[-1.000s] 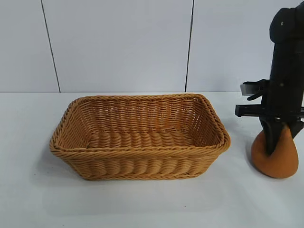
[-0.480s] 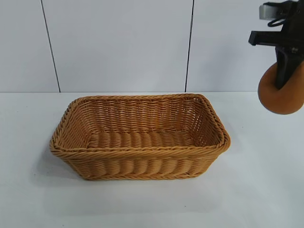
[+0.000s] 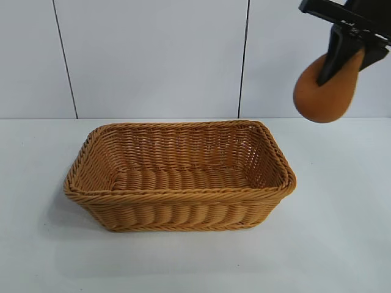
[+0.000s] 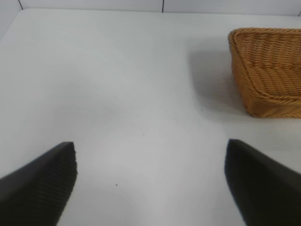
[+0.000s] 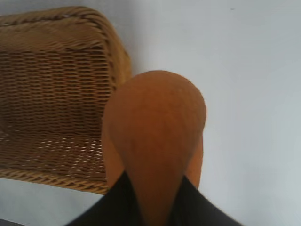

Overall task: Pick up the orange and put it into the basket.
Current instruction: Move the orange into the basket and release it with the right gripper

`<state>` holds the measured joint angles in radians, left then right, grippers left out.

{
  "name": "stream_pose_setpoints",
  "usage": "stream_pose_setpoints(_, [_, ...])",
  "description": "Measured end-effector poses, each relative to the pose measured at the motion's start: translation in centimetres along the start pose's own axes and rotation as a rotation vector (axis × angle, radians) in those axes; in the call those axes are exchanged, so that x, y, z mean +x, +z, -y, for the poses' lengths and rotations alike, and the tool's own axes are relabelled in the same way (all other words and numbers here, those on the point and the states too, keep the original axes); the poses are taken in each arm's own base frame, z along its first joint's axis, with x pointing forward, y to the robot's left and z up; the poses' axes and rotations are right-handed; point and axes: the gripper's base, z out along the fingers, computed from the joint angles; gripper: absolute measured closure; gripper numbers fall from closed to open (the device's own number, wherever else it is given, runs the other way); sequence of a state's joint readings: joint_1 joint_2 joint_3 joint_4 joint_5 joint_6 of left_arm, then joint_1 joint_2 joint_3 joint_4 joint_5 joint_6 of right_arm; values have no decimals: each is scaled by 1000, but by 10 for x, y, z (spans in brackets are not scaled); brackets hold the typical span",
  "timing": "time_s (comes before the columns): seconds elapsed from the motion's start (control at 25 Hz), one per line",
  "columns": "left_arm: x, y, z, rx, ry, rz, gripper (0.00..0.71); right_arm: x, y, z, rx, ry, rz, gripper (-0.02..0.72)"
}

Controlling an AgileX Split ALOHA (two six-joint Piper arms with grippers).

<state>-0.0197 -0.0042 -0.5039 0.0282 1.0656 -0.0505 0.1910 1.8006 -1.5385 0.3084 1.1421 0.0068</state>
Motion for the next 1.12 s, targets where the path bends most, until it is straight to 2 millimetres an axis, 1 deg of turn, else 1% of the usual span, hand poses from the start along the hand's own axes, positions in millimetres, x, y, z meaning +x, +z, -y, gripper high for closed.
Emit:
stream_pose_setpoints(0.08, [0,0,0,0,0,0,98,1,6,-22,-19,-53,25,662])
stream_pose_setpoints(0.2, [0,0,0,0,0,0,98,7,14,-60,-55,-128,61,662])
stream_pose_setpoints(0.24, [0,0,0,0,0,0,98,7,14,-60,-55,-128,61,662])
stream_pose_setpoints(0.36, [0,0,0,0,0,0,98,18,22,-100,-94,-212,93,662])
stream_pose_setpoints(0.4, [0,0,0,0,0,0,98,20,24,-109,-101,-231,106,662])
stream_pose_setpoints(0.44, [0,0,0,0,0,0,98,26,31,-124,-106,-259,115,662])
stream_pose_setpoints(0.52, [0,0,0,0,0,0,98,28,39,-129,-91,-268,105,662])
stream_pose_setpoints(0.6, [0,0,0,0,0,0,98,28,49,-129,-69,-271,95,662])
stream_pose_setpoints(0.68, [0,0,0,0,0,0,98,25,63,-126,-48,-269,80,662])
stream_pose_setpoints(0.76, [0,0,0,0,0,0,98,23,79,-123,-31,-266,65,662])
stream_pose_setpoints(0.88, [0,0,0,0,0,0,98,20,111,-119,-21,-246,35,662])
stream_pose_setpoints(1.0, [0,0,0,0,0,0,98,22,143,-114,-20,-211,-15,662])
stream_pose_setpoints(1.12, [0,0,0,0,0,0,98,25,163,-109,-7,-220,-56,662])
